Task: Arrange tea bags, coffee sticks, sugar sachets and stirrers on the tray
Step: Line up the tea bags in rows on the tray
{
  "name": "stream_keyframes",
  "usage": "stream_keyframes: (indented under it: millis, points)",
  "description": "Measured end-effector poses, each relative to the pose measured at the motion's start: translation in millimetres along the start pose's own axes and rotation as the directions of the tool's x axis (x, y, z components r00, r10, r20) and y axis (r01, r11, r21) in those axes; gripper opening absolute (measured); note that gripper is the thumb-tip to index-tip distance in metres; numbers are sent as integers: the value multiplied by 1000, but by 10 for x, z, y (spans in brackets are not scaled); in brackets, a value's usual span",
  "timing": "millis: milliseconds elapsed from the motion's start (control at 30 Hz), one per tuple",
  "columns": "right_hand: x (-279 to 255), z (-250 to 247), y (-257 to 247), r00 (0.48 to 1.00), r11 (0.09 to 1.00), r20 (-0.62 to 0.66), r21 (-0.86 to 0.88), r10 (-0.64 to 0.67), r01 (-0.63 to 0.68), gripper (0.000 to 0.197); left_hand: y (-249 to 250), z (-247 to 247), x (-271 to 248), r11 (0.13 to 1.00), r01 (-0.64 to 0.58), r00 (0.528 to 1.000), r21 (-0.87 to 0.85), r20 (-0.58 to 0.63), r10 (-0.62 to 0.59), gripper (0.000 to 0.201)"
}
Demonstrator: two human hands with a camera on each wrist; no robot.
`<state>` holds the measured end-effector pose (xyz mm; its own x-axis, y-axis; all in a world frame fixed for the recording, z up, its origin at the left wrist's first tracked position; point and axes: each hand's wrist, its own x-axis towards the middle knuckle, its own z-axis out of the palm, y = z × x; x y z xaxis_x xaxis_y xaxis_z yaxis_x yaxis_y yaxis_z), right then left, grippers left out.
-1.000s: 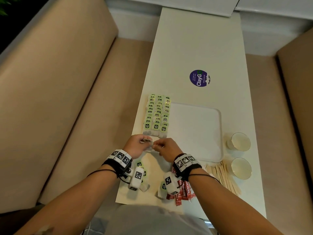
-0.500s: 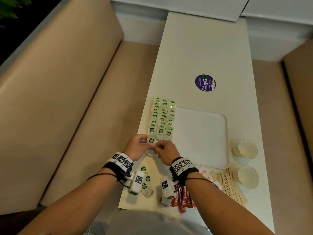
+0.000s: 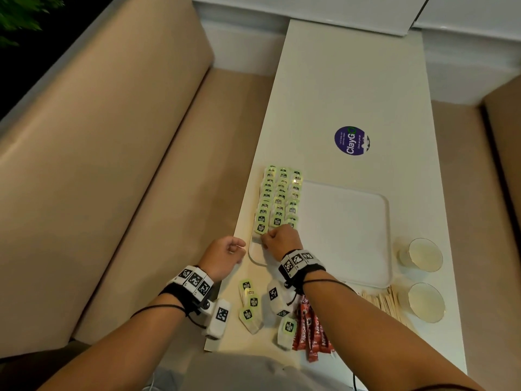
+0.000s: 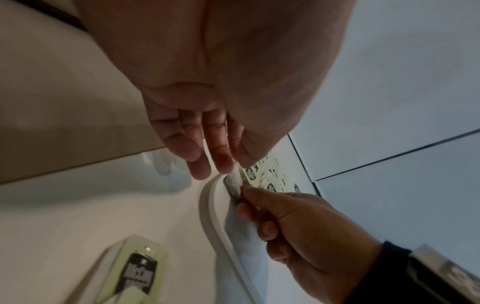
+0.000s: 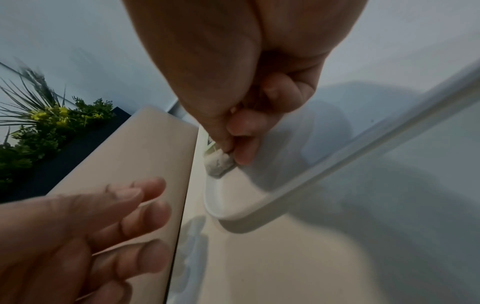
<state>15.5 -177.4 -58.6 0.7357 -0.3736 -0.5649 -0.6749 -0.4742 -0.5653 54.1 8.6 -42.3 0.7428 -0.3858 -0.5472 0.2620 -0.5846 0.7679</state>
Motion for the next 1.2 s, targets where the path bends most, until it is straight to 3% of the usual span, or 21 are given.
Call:
stream_keyframes:
  millis: [200, 300, 400, 567, 700, 1000, 1200]
  points:
    - [-61, -54, 40, 999, 999, -25, -27, 21, -21, 36, -165, -70, -66, 988, 28, 989, 154, 143, -50, 10]
    - [-202, -115, 113, 998, 997, -3, -52, -61, 60, 40, -223, -65, -127, 962, 41, 957, 269, 265, -115, 19]
    - [-402, -201, 185, 988, 989, 77, -42, -137, 141, 33, -252, -30, -205, 913, 19, 946, 407, 288, -149, 35]
    - [-750, -311, 331, 964, 963, 156, -129, -217, 238, 24, -231, 67, -335, 789, -136, 948, 599, 309, -71, 62]
    - [-928, -318, 501, 937, 933, 259, -212, -234, 291, 23, -191, 157, -392, 730, -196, 940, 655, 338, -51, 76]
    - [-1149, -269, 626, 867, 795, 448, -434, -217, 423, 40, -142, 405, -475, 670, -221, 948, 709, 318, -24, 59]
    - [-1315, -141, 724, 845, 666, 481, -554, -232, 499, 55, -135, 486, -497, 717, -172, 967, 676, 255, -8, 60]
